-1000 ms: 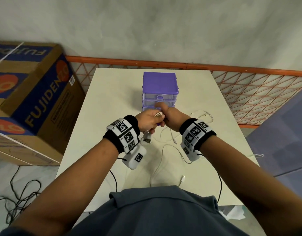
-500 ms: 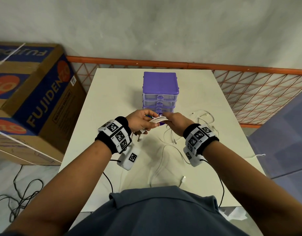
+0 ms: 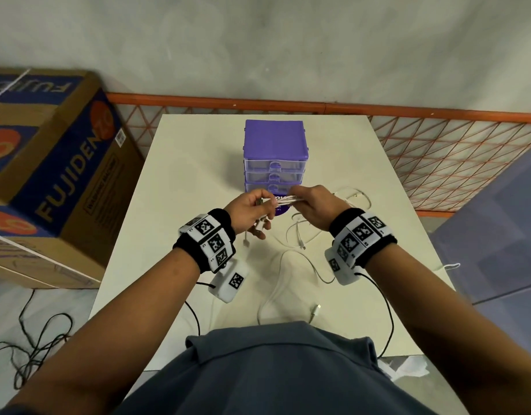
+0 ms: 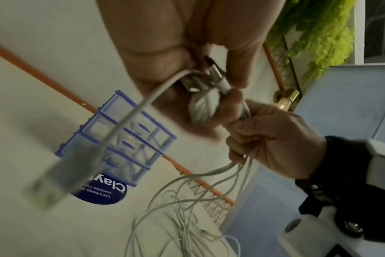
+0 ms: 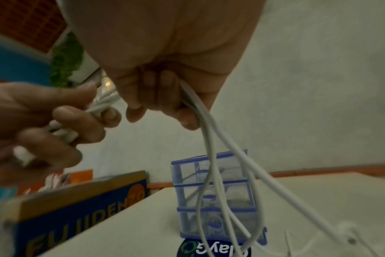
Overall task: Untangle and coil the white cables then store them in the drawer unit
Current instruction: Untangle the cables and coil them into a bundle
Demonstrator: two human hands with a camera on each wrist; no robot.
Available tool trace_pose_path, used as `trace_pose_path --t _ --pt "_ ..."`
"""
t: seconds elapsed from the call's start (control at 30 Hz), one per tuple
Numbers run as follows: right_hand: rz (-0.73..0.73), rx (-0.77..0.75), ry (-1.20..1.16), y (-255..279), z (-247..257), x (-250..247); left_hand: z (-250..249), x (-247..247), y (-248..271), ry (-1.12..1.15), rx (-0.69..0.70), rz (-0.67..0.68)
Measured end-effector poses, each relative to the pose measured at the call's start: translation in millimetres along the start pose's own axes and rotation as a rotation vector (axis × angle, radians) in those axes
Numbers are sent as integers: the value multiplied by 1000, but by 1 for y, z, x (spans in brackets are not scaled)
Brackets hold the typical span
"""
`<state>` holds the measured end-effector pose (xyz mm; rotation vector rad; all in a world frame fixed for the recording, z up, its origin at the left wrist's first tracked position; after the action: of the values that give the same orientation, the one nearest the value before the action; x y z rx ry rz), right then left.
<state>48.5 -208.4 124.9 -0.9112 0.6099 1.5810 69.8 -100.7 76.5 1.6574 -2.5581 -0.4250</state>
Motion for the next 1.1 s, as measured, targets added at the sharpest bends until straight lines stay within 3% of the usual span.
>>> trace_pose_path --t 0.17,0.33,0.43,0.53,0.7,0.83,0.9,1.0,1.1 --pt "-2 166 11 4 -30 7 -2 -4 -3 -25 0 -85" --pt "19 54 113 1 -5 11 -3 5 -10 -76 -34 -114" --pt "8 13 110 -1 -5 7 -10 3 -11 36 -23 -101" --pt "41 36 131 4 -15 4 -9 -3 -10 168 -46 -83" --pt "82 40 193 11 -16 19 -5 14 -12 -6 8 -86" --pt "91 74 133 19 -24 22 -3 25 -8 41 12 -97" --pt "63 137 190 27 -40 15 1 24 -4 -113 45 -165" --pt "-52 261 178 42 -70 -5 14 26 12 -562 123 -243" --pt "-176 352 84 59 -96 -23 46 56 31 -695 107 -20"
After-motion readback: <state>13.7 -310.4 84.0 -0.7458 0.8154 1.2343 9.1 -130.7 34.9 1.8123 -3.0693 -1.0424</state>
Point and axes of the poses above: each hand's wrist, its own y-axis away from the middle knuckle, its own x-axis out of the palm, z = x × y, the point moved 8 cm from there along -y, towards the middle knuckle, and after that the axes turned 7 degrees about -z, right-handed, at the moved point
